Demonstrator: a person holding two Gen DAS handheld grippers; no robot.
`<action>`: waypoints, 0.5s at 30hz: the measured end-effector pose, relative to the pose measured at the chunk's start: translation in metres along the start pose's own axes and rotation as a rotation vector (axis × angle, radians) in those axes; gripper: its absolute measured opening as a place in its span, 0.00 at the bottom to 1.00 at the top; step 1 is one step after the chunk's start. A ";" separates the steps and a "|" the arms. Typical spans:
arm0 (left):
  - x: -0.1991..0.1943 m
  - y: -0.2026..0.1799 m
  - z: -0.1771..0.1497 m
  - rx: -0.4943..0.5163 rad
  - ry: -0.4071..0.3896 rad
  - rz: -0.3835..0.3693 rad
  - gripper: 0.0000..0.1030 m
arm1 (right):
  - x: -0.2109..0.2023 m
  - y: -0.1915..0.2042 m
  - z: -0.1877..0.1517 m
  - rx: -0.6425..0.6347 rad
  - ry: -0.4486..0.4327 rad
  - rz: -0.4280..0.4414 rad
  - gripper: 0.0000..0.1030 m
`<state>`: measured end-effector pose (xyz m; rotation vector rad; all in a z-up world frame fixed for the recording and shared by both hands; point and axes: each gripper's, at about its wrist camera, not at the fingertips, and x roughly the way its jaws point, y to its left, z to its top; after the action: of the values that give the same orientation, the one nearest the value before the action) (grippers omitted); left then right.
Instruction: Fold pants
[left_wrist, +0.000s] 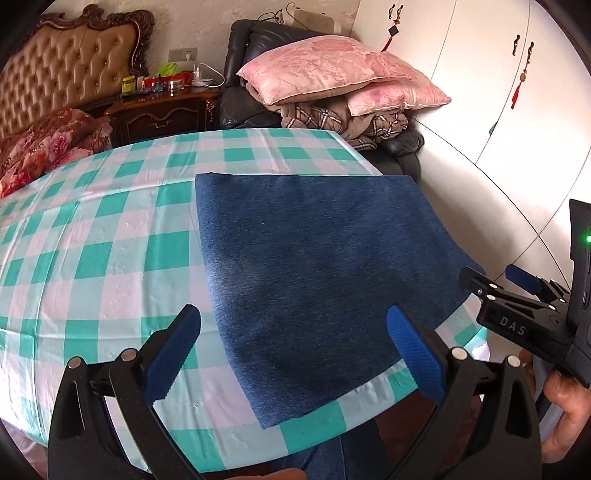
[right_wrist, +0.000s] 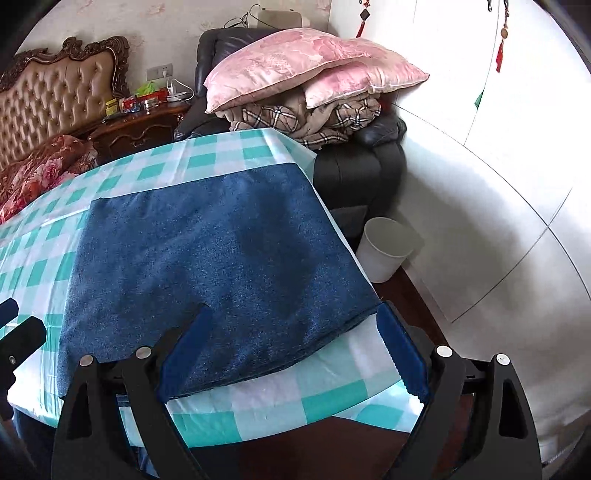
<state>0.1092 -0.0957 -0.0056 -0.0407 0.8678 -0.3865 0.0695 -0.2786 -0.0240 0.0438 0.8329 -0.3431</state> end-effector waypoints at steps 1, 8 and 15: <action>0.000 -0.001 0.000 0.001 0.000 0.001 0.98 | 0.000 0.000 0.000 0.000 -0.001 0.003 0.83; -0.004 -0.004 -0.001 0.010 -0.013 0.015 0.98 | -0.002 -0.001 0.002 0.007 -0.001 0.012 0.83; -0.007 -0.008 0.000 0.021 -0.014 0.014 0.98 | -0.001 -0.002 0.002 0.005 0.000 0.014 0.83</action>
<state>0.1025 -0.1008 0.0005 -0.0175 0.8501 -0.3820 0.0695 -0.2806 -0.0220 0.0549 0.8318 -0.3317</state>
